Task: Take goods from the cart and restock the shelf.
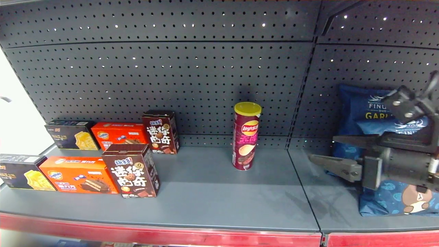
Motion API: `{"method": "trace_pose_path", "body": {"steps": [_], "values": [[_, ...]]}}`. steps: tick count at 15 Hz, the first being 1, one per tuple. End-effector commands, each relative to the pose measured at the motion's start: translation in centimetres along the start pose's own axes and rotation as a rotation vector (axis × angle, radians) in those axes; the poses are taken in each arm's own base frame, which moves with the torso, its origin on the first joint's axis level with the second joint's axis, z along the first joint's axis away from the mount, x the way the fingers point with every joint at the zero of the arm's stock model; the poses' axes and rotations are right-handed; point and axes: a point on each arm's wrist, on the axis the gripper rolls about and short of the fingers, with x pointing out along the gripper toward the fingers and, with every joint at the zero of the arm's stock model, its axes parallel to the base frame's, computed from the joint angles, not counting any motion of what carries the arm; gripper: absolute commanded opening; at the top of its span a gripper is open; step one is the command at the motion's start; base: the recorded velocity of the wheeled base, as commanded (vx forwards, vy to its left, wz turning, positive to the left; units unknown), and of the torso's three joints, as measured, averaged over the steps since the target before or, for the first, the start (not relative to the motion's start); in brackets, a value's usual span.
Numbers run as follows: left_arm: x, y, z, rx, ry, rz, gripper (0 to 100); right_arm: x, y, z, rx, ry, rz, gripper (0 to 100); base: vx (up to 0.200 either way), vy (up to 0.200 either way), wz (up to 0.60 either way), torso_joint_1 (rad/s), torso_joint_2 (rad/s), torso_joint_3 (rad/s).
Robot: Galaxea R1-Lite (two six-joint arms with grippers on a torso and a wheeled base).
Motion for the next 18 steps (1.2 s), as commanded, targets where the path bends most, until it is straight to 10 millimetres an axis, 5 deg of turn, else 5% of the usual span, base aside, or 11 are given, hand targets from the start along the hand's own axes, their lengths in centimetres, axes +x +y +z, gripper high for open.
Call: {"method": "trace_pose_path", "body": {"steps": [1,6,18], "values": [[0.3,0.1,0.4,-0.007,0.018,0.000,0,6.7,-1.3,-0.7,0.018,0.068,0.004,100,0.000,0.000,0.00,0.000,0.00,0.000],[0.1,0.0,0.4,-0.010,0.006,0.011,0,11.7,-3.2,-0.1,-0.002,-0.048,0.099,100,0.000,0.000,0.00,0.000,0.00,0.000],[0.1,0.0,0.3,-0.014,0.009,0.003,0,19.3,-4.3,-3.7,-0.025,-0.092,0.333,100,0.000,0.000,0.00,0.000,0.00,0.000]]}}
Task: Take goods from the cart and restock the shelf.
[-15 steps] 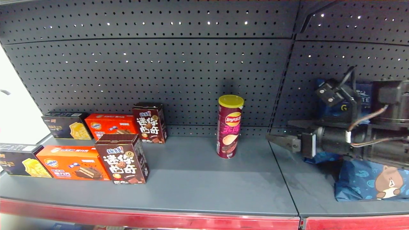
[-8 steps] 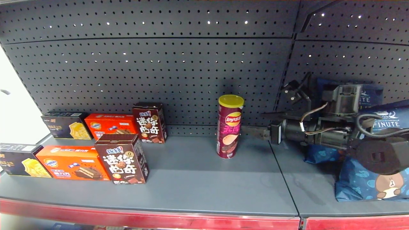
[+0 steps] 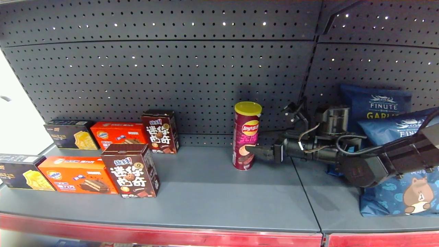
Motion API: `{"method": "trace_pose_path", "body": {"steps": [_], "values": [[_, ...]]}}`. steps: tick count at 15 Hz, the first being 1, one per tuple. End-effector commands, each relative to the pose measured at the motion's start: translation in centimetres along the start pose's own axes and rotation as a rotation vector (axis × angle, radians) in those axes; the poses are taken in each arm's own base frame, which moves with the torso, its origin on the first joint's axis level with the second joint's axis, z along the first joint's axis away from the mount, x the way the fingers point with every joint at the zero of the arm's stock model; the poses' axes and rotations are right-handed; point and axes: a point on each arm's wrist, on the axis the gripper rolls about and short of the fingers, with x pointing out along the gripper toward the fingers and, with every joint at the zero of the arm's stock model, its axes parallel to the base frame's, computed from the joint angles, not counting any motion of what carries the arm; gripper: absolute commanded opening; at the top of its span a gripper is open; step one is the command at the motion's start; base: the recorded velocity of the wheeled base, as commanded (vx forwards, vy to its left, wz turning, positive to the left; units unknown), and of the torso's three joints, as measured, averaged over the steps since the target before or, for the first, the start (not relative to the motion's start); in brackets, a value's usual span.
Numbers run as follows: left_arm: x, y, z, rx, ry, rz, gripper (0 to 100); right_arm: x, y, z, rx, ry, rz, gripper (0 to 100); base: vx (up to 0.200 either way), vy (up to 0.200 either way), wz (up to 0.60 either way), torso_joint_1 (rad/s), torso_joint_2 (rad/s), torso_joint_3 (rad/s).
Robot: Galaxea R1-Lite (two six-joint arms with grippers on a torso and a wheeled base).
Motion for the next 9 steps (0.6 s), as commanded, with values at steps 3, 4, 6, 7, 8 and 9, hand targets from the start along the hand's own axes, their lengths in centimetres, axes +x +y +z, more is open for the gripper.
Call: {"method": "trace_pose_path", "body": {"steps": [3,4,6,7,8,9], "values": [[0.0,0.0,0.1,-0.002,-0.002,0.000,0,2.4,-2.0,-2.1,0.002,-0.007,0.031,100,0.000,0.000,0.00,0.000,0.00,0.000],[0.0,0.0,0.2,-0.014,-0.004,-0.001,0,2.7,-2.3,-2.4,0.001,-0.010,0.043,100,0.000,0.000,0.00,0.000,0.00,0.000],[0.0,0.0,0.2,-0.020,-0.005,-0.001,0,3.5,-3.1,-3.2,-0.001,-0.017,0.065,100,0.000,0.000,0.00,0.000,0.00,0.000],[0.0,0.0,0.2,-0.020,-0.004,-0.001,0,3.9,-3.4,-3.5,-0.005,-0.026,0.078,100,0.000,0.000,0.00,0.000,0.00,0.000],[0.0,0.0,0.2,-0.020,-0.004,-0.001,0,4.4,-3.5,-3.9,-0.006,-0.029,0.092,100,0.000,0.000,0.00,0.000,0.00,0.000],[0.0,0.0,0.1,-0.021,-0.001,-0.001,0,4.6,-3.6,-4.2,-0.006,-0.030,0.100,100,0.000,0.000,0.00,0.000,0.00,0.000]]}}
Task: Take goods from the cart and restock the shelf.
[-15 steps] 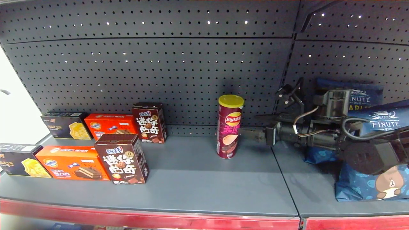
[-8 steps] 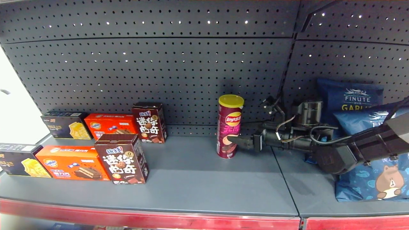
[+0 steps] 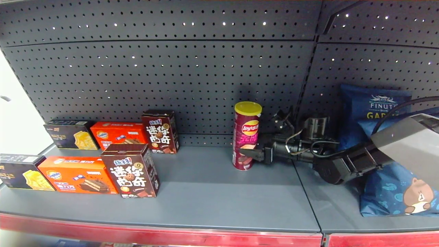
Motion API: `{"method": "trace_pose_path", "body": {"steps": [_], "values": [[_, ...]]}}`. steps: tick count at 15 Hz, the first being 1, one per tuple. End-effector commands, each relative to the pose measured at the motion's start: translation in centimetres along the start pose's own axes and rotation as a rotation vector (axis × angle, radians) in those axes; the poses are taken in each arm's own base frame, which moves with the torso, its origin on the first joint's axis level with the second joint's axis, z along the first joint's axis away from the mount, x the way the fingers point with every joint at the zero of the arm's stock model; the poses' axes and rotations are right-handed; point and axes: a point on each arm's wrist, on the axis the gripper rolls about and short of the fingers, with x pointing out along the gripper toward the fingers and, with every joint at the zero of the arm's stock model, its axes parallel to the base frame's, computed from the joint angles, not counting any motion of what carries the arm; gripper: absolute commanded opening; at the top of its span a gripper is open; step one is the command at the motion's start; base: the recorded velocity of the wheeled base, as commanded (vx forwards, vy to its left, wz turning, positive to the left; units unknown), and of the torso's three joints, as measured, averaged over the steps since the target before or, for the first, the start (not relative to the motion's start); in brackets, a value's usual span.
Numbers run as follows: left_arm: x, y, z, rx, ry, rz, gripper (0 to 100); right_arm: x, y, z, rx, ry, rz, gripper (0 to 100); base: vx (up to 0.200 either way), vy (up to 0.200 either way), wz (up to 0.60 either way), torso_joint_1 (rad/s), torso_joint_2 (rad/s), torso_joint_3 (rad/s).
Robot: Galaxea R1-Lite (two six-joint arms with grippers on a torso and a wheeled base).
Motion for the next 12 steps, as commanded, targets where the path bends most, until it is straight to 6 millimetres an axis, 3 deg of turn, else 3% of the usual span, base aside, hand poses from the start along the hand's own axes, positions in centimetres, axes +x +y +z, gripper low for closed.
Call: {"method": "trace_pose_path", "body": {"steps": [1,6,7,9,12], "values": [[0.1,0.0,-0.2,-0.001,0.010,0.001,0,1.0,-0.4,-1.6,0.015,0.017,0.011,100,0.000,0.000,0.00,0.000,0.00,0.000],[0.1,0.0,-0.3,-0.003,0.014,-0.001,0,2.0,-1.0,-2.2,0.013,0.011,0.026,100,0.000,0.000,0.00,0.000,0.00,0.000],[0.1,0.0,-0.3,-0.003,0.013,0.001,0,2.1,-0.9,-2.2,0.014,0.012,0.026,0,0.000,0.000,0.00,0.000,0.00,0.000],[0.1,0.0,-0.4,-0.003,0.012,0.001,0,2.1,-0.5,-1.8,0.014,0.007,0.024,0,0.000,0.000,0.00,0.000,0.00,0.000],[0.1,0.1,-1.4,-0.004,0.023,-0.003,0,1.2,1.2,0.6,-0.007,-0.017,0.005,0,0.000,0.000,0.00,0.000,0.00,0.000]]}}
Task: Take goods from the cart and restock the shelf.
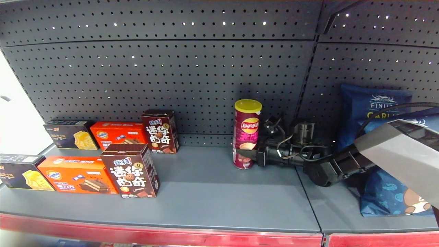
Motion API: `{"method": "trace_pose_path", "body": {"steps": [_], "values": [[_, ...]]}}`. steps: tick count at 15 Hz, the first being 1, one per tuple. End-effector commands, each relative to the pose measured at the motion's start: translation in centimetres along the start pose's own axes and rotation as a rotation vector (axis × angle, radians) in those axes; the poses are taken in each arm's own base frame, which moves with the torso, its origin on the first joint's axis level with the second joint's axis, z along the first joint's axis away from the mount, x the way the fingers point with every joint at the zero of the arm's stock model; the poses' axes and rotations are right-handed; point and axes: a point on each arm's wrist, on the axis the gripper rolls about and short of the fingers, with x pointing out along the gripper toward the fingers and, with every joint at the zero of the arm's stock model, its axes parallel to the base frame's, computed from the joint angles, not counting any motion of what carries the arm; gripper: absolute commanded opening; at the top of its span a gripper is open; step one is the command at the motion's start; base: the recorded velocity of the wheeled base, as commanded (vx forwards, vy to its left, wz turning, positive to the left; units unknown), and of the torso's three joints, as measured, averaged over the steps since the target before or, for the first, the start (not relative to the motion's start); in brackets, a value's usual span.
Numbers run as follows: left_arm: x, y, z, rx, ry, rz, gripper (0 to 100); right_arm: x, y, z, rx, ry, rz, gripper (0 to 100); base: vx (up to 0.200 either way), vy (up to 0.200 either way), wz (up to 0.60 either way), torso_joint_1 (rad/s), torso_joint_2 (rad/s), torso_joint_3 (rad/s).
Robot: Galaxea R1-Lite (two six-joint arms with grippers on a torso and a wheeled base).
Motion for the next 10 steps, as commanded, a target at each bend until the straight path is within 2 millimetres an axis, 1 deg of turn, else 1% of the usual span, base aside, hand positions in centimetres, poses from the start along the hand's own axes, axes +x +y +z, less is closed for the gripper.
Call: {"method": "trace_pose_path", "body": {"steps": [1,4,5,6,7,8,9,10], "values": [[-0.1,0.0,-0.4,0.000,-0.007,-0.001,0,-1.6,2.5,3.1,-0.028,-0.031,-0.009,0,0.000,0.000,0.00,0.000,0.00,0.000],[-0.1,0.0,-0.4,0.000,-0.011,-0.001,0,-4.6,6.2,4.6,-0.025,-0.019,-0.002,0,0.000,0.000,0.00,0.000,0.00,0.000],[-0.2,0.0,-0.3,-0.006,-0.014,-0.002,0,-5.3,7.3,4.7,-0.024,-0.013,-0.023,0,0.000,0.000,0.00,0.000,0.00,0.000],[-0.2,0.0,-0.3,-0.006,-0.014,-0.002,0,-5.3,7.3,4.7,-0.024,-0.013,-0.023,0,0.000,0.000,0.00,0.000,0.00,0.000],[-0.2,0.0,-0.3,-0.010,-0.014,-0.003,0,-6.0,8.6,4.4,-0.021,0.001,-0.037,0,0.000,0.000,0.00,0.000,0.00,0.000],[-0.1,0.0,-0.4,-0.011,-0.011,-0.006,0,-6.8,10.5,4.4,-0.023,0.005,-0.032,0,0.000,0.000,0.00,0.000,0.00,0.000],[-0.1,-0.1,-0.4,-0.013,-0.010,-0.024,0,-7.5,11.8,4.2,-0.028,0.001,-0.036,0,0.000,0.000,0.00,0.000,0.00,0.000],[-0.1,-0.1,-0.5,-0.013,-0.008,-0.027,0,-7.7,12.3,4.2,-0.033,-0.006,-0.035,0,0.000,0.000,0.00,0.000,0.00,0.000]]}}
